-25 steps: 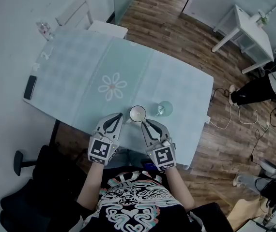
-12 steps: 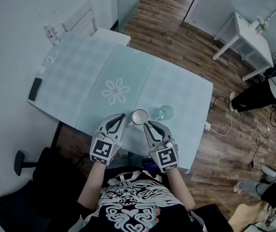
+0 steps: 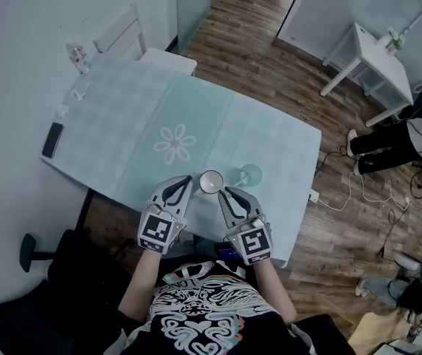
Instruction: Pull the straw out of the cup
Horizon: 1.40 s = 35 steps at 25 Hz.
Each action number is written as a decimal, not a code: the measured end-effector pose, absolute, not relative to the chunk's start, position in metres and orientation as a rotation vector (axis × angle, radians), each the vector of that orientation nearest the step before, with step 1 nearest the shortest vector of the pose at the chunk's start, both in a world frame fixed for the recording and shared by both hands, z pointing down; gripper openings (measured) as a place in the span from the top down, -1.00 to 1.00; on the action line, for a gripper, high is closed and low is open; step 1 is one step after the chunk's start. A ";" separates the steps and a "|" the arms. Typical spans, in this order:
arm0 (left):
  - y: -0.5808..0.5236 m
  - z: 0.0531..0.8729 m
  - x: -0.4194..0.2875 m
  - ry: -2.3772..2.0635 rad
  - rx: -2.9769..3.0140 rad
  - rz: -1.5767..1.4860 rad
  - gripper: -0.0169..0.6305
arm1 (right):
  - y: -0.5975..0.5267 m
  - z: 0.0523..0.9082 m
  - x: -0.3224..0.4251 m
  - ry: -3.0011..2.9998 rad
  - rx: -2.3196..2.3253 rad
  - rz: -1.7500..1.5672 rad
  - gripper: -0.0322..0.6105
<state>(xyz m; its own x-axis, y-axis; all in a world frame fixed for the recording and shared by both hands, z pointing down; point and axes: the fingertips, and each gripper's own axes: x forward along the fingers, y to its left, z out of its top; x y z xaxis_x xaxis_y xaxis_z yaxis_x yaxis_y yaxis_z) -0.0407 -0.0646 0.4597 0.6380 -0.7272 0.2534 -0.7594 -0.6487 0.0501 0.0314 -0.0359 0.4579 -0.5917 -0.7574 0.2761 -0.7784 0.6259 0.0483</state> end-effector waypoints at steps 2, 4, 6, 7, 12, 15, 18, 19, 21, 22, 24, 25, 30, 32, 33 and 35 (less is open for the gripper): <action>-0.065 0.458 -0.039 -1.230 2.708 0.313 0.94 | -0.037 0.456 0.032 -2.579 1.254 0.110 0.69; -0.065 0.458 -0.038 -1.221 2.713 0.312 0.94 | -0.039 0.455 0.031 -2.582 1.257 0.109 0.69; -0.064 0.458 -0.036 -1.208 2.725 0.311 0.94 | -0.039 0.454 0.032 -2.589 1.265 0.115 0.69; -0.064 0.457 -0.035 -1.203 2.732 0.309 0.94 | -0.039 0.454 0.033 -2.593 1.270 0.120 0.69; -0.064 0.457 -0.034 -1.207 2.735 0.302 0.94 | -0.040 0.454 0.034 -2.590 1.281 0.137 0.69; -0.063 0.455 -0.034 -1.211 2.739 0.286 0.94 | -0.039 0.455 0.033 -2.588 1.289 0.130 0.69; -0.061 0.450 -0.033 -1.204 2.746 0.247 0.94 | -0.040 0.450 0.035 -2.593 1.310 0.131 0.69; -0.060 0.448 -0.033 -1.197 2.752 0.230 0.94 | -0.041 0.447 0.036 -2.597 1.324 0.137 0.69; -0.059 0.437 -0.031 -1.180 2.774 0.182 0.94 | -0.043 0.439 0.037 -2.604 1.350 0.146 0.69; -0.058 0.432 -0.030 -1.170 2.785 0.158 0.94 | -0.044 0.436 0.037 -2.610 1.357 0.147 0.69; -0.059 0.426 -0.028 -1.146 2.786 0.116 0.94 | -0.045 0.433 0.038 -2.636 1.362 0.147 0.69; -0.059 0.424 -0.028 -1.139 2.780 0.099 0.94 | -0.045 0.432 0.039 -2.652 1.362 0.143 0.69; -0.059 0.425 -0.028 -1.149 2.785 0.115 0.94 | -0.045 0.433 0.039 -2.649 1.357 0.151 0.69; -0.059 0.427 -0.027 -1.153 2.784 0.131 0.94 | -0.046 0.433 0.039 -2.649 1.352 0.150 0.69; -0.060 0.429 -0.027 -1.155 2.784 0.135 0.94 | -0.047 0.434 0.039 -2.650 1.349 0.150 0.69; -0.059 0.431 -0.026 -1.156 2.783 0.143 0.94 | -0.047 0.434 0.038 -2.648 1.347 0.152 0.69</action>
<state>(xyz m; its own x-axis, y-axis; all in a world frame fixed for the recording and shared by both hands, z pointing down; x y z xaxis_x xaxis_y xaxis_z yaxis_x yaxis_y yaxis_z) -0.0262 -0.0594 0.4307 0.7032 -0.6982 0.1344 -0.7099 -0.6999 0.0782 0.0378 -0.0474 0.4341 -0.5786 -0.7922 0.1938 -0.8092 0.5873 -0.0153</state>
